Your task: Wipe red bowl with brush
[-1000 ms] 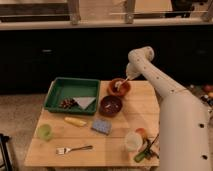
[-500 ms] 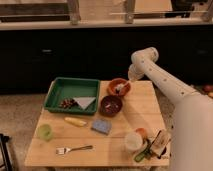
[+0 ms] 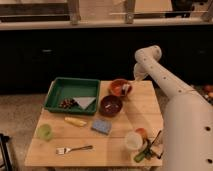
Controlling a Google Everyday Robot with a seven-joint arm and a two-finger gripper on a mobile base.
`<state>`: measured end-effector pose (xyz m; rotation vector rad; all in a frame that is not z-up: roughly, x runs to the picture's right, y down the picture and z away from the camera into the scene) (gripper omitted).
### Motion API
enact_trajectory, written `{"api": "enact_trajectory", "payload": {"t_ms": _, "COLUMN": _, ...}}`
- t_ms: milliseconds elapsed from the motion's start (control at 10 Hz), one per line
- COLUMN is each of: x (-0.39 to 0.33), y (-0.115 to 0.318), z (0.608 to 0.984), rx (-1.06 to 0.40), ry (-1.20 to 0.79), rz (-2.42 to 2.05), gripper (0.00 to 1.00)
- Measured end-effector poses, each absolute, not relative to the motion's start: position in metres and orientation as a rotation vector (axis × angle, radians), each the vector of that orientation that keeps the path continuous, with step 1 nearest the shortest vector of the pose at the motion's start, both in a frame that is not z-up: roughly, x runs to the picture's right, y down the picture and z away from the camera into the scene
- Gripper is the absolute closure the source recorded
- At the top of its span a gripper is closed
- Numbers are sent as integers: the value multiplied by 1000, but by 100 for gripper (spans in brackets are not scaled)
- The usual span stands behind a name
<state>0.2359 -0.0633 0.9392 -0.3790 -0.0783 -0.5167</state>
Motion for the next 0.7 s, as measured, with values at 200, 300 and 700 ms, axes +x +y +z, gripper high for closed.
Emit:
{"api": "enact_trajectory", "payload": {"t_ms": 200, "x": 236, "y": -68, "z": 947, "rx": -381, "ry": -74, "rz": -510, "gripper": 99}}
{"api": "enact_trajectory", "payload": {"t_ms": 300, "x": 227, "y": -72, "z": 950, "rx": -376, "ry": -81, "rz": -515, "gripper": 99}}
{"api": "enact_trajectory", "payload": {"t_ms": 700, "x": 195, "y": -74, "z": 959, "rx": -357, "ry": -132, "rz": -550, "gripper": 99}}
